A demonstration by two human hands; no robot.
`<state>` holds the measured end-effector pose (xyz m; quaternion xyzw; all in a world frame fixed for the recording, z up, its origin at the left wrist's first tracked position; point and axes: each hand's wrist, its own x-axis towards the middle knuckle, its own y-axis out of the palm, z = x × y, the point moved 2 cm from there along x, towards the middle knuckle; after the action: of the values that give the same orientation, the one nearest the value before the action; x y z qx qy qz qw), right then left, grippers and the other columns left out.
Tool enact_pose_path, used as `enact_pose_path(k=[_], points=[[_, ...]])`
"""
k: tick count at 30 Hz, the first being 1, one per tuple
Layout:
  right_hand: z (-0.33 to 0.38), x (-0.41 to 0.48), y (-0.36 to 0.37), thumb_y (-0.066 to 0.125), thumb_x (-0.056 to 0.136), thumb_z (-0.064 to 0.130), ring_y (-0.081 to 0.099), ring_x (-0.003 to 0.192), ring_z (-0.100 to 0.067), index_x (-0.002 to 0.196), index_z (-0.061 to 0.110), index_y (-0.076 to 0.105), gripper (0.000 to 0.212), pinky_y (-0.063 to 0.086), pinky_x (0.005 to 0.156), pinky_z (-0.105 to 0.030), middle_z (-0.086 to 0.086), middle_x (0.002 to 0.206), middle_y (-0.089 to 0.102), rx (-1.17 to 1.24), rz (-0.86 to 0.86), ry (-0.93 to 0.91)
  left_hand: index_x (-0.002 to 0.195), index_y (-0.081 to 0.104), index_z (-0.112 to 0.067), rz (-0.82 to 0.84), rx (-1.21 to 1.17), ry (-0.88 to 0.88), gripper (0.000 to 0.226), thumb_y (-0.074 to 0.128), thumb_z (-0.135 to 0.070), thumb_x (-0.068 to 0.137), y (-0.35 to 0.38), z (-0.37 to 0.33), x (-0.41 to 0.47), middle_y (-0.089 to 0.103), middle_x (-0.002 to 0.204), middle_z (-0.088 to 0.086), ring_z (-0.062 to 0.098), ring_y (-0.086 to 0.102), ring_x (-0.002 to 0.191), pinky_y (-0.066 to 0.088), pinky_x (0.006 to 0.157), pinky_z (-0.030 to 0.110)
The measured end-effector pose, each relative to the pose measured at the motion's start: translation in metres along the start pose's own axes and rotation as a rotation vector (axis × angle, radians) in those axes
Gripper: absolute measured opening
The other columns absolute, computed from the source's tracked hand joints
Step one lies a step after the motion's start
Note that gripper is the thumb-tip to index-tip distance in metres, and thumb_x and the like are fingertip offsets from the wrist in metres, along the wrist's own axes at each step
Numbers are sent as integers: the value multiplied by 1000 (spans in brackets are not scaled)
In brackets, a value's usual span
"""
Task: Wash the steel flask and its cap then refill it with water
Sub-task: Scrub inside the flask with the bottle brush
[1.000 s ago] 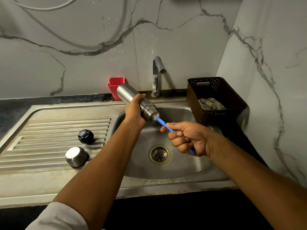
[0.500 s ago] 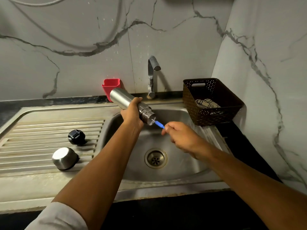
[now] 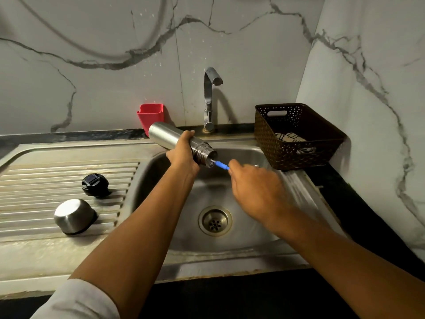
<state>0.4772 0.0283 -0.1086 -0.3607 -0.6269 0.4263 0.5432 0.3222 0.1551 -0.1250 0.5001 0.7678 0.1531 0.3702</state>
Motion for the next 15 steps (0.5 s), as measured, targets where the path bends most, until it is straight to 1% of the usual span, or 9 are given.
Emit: enact_pose_path(k=[2, 4, 7, 9, 10, 11, 12, 14, 15], points=[[-1, 1, 6, 37, 109, 32, 45, 55, -19, 102, 23, 53, 20, 26, 46, -33, 6, 68, 51, 222, 63, 30, 134, 41, -10, -3, 16, 2, 74, 86, -11, 75, -2, 4, 2, 65, 118, 19, 32, 74, 89, 65, 71, 47], [-4, 9, 15, 41, 106, 30, 48, 52, -17, 92, 20, 59, 25, 34, 48, -32, 5, 63, 53, 648, 244, 163, 134, 41, -10, -11, 20, 5, 73, 86, -11, 76, -4, 6, 6, 64, 117, 19, 33, 74, 90, 65, 73, 49], [-3, 8, 24, 45, 105, 24, 26, 39, -7, 95, 16, 62, 22, 20, 35, -17, 7, 54, 35, 1402, 625, 569, 134, 44, -7, 25, 12, 3, 75, 87, -12, 72, -7, 7, 8, 66, 113, 17, 30, 73, 80, 63, 62, 44], [0, 3, 23, 43, 108, 27, 20, 38, -4, 103, 14, 59, 21, 15, 31, -13, 7, 53, 28, 1662, 771, 713, 136, 44, -8, 62, 20, 6, 83, 89, -14, 66, -7, 6, 6, 66, 114, 18, 30, 72, 77, 61, 62, 43], [0, 1, 25, 43, 109, 28, 20, 38, -3, 106, 13, 59, 22, 16, 30, -13, 7, 54, 29, 1688, 771, 724, 137, 43, -9, 74, 26, 15, 86, 89, -15, 64, -7, 6, 7, 66, 116, 18, 30, 72, 78, 61, 64, 43], [1, 1, 26, 43, 108, 29, 23, 39, -4, 107, 12, 60, 23, 18, 32, -15, 7, 54, 32, 1624, 719, 683, 137, 42, -9, 85, 28, 25, 86, 90, -14, 65, -6, 6, 8, 65, 118, 19, 31, 73, 80, 62, 65, 44], [0, 0, 26, 45, 108, 30, 29, 40, -7, 107, 13, 61, 23, 22, 35, -18, 7, 56, 38, 1443, 612, 576, 137, 41, -10, 89, 31, 36, 85, 89, -13, 67, -6, 5, 8, 65, 121, 19, 31, 73, 84, 63, 66, 45], [-1, -3, 19, 45, 107, 34, 47, 52, -15, 103, 18, 57, 21, 30, 45, -27, 6, 67, 51, 804, 337, 265, 137, 39, -11, 69, 53, 63, 81, 88, -12, 73, -6, 6, 9, 62, 123, 20, 33, 73, 92, 65, 73, 50], [-2, -5, 17, 43, 108, 35, 51, 59, -19, 103, 19, 55, 21, 28, 47, -31, 5, 74, 55, 475, 212, 135, 138, 38, -12, 54, 69, 72, 79, 87, -12, 76, -6, 7, 9, 61, 122, 19, 33, 72, 94, 65, 76, 52]])
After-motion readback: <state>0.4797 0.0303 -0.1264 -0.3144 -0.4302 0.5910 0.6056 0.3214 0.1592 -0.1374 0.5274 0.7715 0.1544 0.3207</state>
